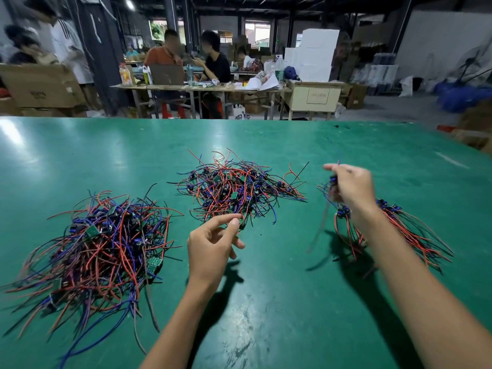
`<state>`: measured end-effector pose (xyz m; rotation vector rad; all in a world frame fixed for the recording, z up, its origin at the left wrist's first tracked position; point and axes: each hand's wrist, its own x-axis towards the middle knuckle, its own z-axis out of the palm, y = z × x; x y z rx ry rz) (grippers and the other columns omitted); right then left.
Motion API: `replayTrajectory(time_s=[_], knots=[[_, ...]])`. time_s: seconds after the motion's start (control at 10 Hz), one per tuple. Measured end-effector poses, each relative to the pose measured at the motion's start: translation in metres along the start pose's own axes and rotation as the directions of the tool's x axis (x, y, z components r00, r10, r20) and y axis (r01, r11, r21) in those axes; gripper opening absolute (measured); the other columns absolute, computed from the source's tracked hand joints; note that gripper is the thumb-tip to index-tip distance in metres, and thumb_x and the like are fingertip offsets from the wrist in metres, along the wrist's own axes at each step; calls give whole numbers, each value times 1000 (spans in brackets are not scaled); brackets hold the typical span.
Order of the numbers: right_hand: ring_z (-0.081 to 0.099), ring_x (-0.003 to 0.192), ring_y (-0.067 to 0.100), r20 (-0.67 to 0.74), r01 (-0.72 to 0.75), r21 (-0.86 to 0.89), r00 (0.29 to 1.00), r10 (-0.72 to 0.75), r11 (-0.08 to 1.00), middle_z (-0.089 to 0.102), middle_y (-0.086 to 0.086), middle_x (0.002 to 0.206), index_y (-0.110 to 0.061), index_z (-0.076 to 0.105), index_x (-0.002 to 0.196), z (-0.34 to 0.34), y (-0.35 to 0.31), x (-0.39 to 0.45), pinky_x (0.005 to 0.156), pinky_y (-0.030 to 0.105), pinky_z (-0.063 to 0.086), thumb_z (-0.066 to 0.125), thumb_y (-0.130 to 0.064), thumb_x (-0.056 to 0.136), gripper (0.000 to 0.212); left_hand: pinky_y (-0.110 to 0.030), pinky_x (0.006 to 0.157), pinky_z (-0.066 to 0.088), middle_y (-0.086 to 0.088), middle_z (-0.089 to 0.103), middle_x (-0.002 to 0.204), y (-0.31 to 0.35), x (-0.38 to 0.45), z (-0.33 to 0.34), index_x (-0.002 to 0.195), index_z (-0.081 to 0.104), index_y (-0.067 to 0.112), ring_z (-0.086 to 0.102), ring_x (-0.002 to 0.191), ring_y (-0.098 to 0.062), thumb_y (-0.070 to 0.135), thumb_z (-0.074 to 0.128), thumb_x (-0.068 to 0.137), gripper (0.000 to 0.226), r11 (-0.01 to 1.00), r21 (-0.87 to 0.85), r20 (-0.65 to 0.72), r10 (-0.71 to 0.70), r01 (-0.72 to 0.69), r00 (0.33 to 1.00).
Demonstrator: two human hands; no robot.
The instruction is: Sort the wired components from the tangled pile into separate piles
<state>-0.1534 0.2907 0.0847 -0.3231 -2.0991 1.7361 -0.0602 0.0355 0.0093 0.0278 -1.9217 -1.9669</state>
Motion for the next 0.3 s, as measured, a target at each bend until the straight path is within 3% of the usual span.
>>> replayTrajectory(time_s=[0.1,0.2,0.3], knots=[[63,82,32,-46,13,-633,997,-54,774,72,15,93,-9,77,102,-30,-2,52,75,35,50,59,-24,91,26,-27,50,47,-9,69,59,-3,2,0,93,79,21,54,47,-14,16,68,95,13,999,54,-34,-4,6,999],[66,106,40,-53,-26,-906,997,-52,422,69,26,111,-1,70,102,-51,26,70,80,36,47,61,-19,88,25,-33,55,45,-6,70,59,-6,2,2,91,79,23,51,47,-16,17,68,95,13,996,91,-48,-9,13,999],[66,104,39,-53,-30,-955,996,-71,295,69,26,107,0,71,101,-61,50,67,81,37,50,63,-17,89,22,-37,54,46,-5,70,59,1,3,1,90,79,23,51,48,-19,17,68,95,14,994,107,-48,6,0,999]])
